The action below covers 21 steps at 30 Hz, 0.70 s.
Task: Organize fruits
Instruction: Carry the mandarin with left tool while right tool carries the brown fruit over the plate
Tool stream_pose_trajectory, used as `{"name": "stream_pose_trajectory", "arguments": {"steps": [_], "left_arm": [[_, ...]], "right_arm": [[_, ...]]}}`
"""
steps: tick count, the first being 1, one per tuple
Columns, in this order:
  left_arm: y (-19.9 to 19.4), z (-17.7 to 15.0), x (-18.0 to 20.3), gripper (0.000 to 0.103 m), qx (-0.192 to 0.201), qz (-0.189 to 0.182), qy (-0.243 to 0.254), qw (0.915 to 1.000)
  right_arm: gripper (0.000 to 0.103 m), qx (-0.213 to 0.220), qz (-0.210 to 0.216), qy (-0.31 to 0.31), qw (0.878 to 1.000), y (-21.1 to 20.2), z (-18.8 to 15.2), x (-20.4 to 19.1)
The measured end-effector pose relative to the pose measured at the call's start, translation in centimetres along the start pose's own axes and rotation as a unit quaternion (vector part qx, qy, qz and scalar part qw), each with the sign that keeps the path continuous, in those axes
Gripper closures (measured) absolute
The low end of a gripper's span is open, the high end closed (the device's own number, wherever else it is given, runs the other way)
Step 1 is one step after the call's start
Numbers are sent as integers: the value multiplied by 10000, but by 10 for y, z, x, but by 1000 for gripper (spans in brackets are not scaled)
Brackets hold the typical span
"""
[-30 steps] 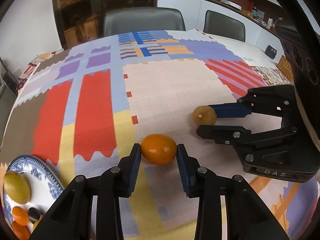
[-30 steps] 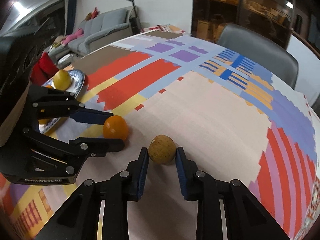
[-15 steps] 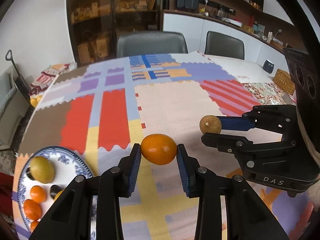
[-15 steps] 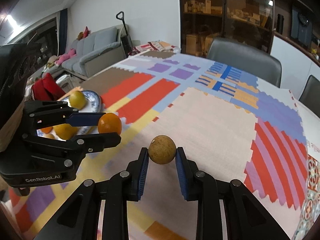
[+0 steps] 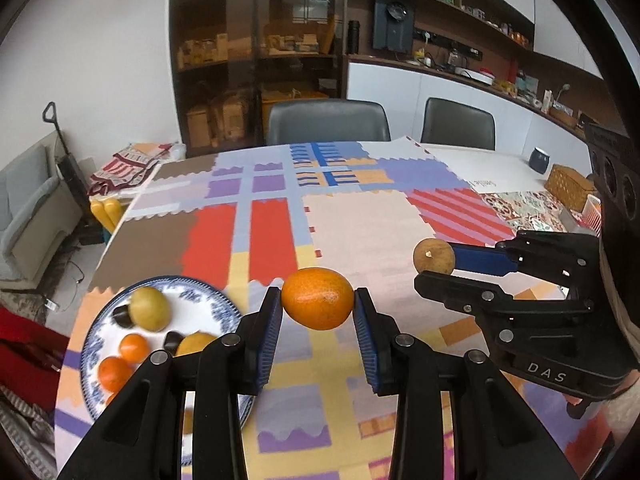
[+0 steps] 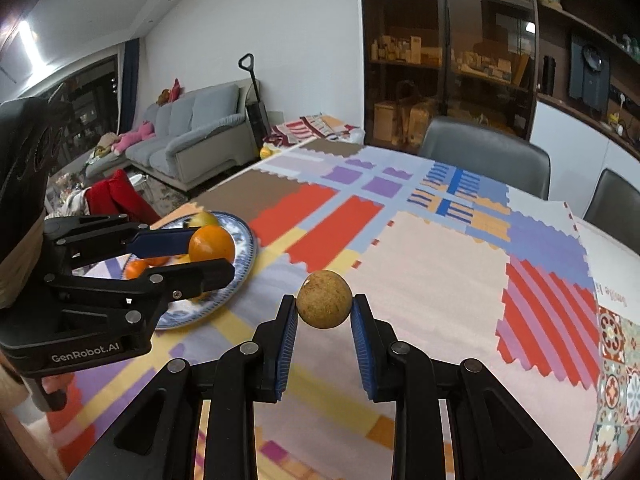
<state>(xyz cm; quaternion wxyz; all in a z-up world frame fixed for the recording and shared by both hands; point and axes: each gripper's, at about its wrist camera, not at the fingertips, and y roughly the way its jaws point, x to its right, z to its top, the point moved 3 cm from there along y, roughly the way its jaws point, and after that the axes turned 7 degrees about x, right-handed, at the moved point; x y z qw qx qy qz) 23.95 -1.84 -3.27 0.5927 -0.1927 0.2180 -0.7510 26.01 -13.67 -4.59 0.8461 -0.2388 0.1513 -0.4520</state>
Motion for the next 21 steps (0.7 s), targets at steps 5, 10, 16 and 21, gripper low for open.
{"name": "stream_pose_trajectory", "arguments": {"steps": [5,10,16,21], "left_arm": [[-26,-3,-13,67,85,126,-115,9998],[-50,-8,-28,67,211,269,-185,9992],[-78,-17,-51,67,382,513,-253,9976],[-94,-26,-72,67,447,676,-350,9961]], "right_arm": [[74,115,42,-63,9999,-11,5,-24],[74,197,140,18,9997,-20,8,-49],[74,262,236,138,9993,-23,11,-75],[74,295,237,105,9992,-21,15,-98]]}}
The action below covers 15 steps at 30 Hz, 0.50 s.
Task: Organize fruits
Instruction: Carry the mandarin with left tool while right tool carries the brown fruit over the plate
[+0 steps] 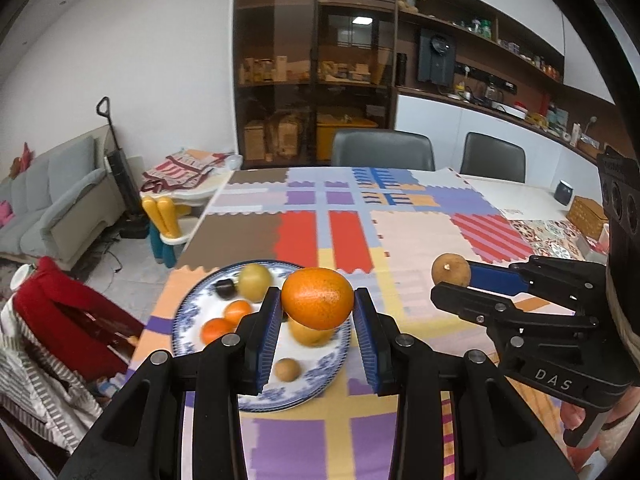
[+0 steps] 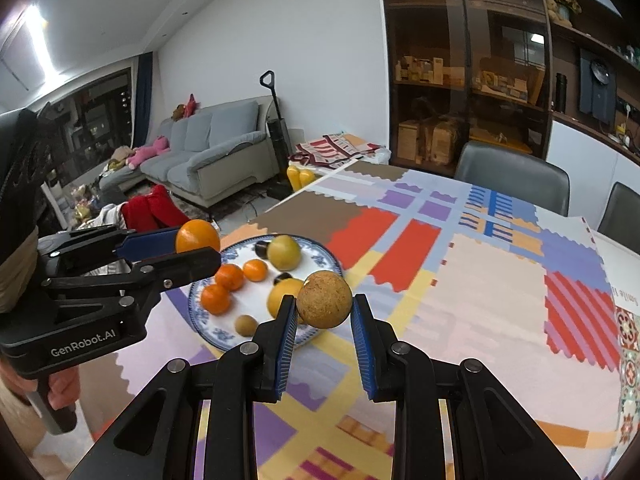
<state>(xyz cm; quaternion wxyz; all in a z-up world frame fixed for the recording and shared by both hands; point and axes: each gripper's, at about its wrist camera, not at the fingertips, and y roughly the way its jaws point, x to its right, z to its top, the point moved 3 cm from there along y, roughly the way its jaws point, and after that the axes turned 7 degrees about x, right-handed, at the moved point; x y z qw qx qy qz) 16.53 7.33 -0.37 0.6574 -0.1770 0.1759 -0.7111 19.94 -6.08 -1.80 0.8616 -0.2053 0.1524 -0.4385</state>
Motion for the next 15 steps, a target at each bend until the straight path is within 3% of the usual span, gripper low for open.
{"name": "stream_pose_trajectory", "arguments": {"steps": [8,15], "left_arm": [[-8,-10,-33,67,-16,180,-155,9997],[5,-23,-54,67,-213,77,-146,9996]], "right_arm": [[74,-4,138,-51,9999,13,6,-31],[74,-221,232,-99,9994,35,2,-52]]}}
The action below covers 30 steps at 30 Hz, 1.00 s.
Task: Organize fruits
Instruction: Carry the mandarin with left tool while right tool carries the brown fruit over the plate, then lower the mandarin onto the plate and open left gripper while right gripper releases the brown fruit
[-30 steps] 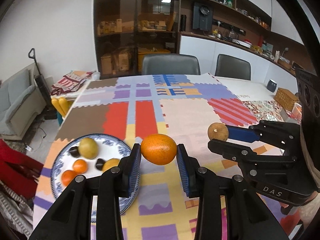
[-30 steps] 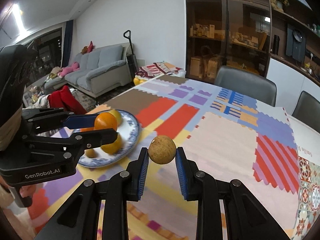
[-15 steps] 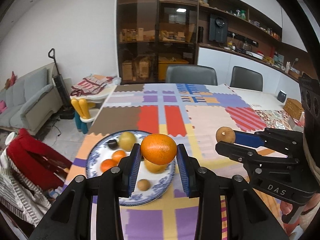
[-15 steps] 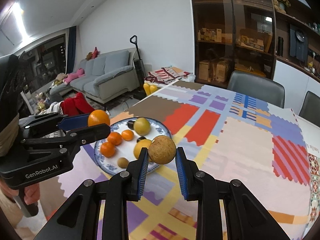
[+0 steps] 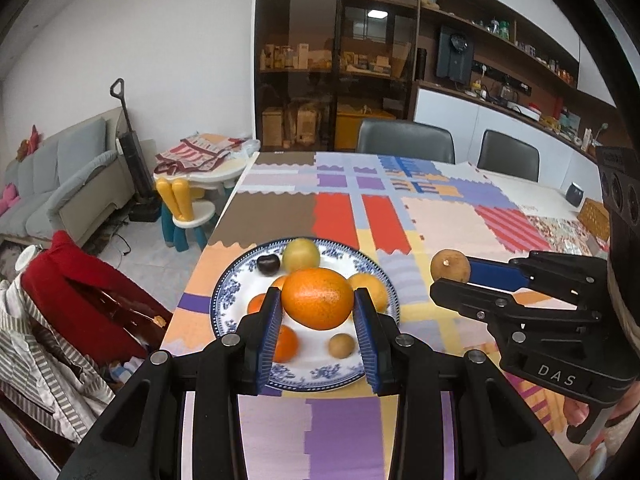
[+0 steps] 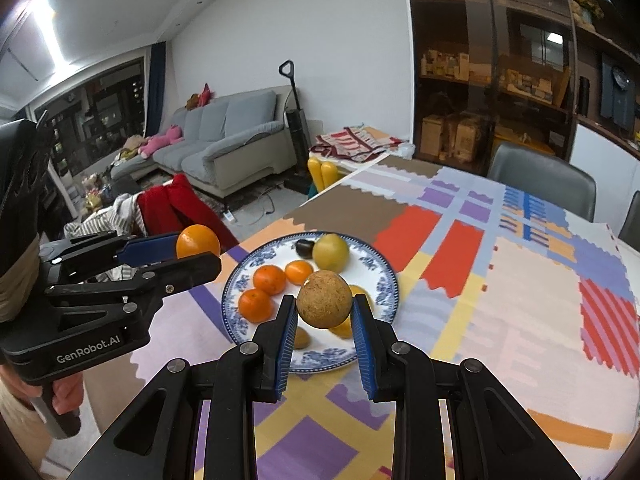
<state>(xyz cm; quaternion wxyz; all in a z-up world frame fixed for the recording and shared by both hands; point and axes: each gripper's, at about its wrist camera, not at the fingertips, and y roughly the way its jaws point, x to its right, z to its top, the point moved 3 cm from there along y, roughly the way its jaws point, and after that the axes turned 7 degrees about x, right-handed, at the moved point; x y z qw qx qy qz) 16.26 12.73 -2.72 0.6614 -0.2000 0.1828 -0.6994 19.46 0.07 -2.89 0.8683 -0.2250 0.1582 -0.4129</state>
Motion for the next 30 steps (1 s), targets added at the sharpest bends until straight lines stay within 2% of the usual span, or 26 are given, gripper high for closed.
{"name": "stream_pose_trajectory", "arguments": {"steps": [14,30], "left_arm": [[36,-8,-26,67,-311,-122,435,9985],[86,-11,-35,67,-678,-379,899,9929]], "right_arm": [[74,-468,-31,-3,9989,45,-9,-19],[74,-769,-128,-9,9970,79,-11,-16]]}}
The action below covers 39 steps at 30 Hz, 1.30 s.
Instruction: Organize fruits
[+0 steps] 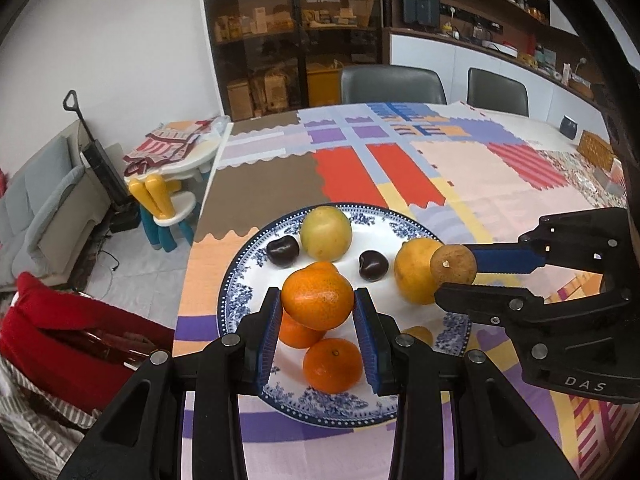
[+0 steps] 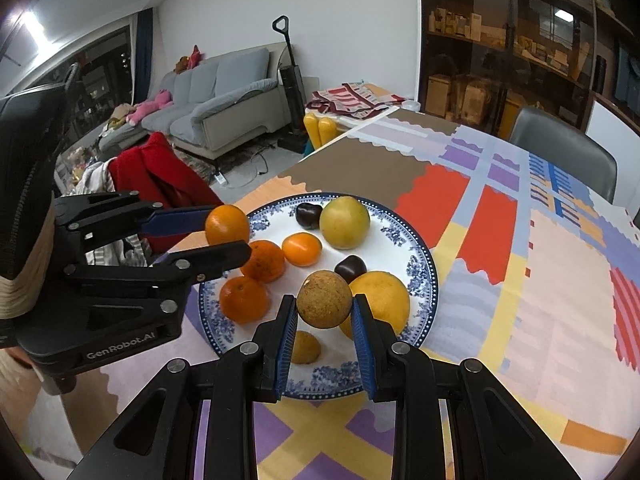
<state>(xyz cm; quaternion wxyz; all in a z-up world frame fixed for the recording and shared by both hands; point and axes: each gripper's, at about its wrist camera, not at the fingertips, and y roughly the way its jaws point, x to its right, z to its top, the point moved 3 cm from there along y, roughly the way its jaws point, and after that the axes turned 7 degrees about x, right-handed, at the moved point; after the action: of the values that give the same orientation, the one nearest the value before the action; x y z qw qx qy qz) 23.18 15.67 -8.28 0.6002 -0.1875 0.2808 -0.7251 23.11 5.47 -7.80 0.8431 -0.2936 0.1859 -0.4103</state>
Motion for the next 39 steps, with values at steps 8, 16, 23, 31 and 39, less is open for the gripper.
{"name": "stream_pose_trajectory", "arguments": {"steps": [8,16,23,31,39], "left_arm": [[16,0,-2,67,-142,-30,133,9998],[15,-1,-6,57,-146,46,155,9998],[-6,3,-7,49,36,331,119,9994],[-48,8,10,33,350,524,-168,9979],[-91,13,41,12,744,653,-467,9940]], "right_arm": [[74,-92,5,-20,10000,13,-1,2],[74,-87,-17,-10,10000,17,0,3],[58,51,-204,-7,9998,7,1,5],[46,332,-475,243,9980,-31,-4,12],[28,740,-905,469,9920,-88,-12,24]]}}
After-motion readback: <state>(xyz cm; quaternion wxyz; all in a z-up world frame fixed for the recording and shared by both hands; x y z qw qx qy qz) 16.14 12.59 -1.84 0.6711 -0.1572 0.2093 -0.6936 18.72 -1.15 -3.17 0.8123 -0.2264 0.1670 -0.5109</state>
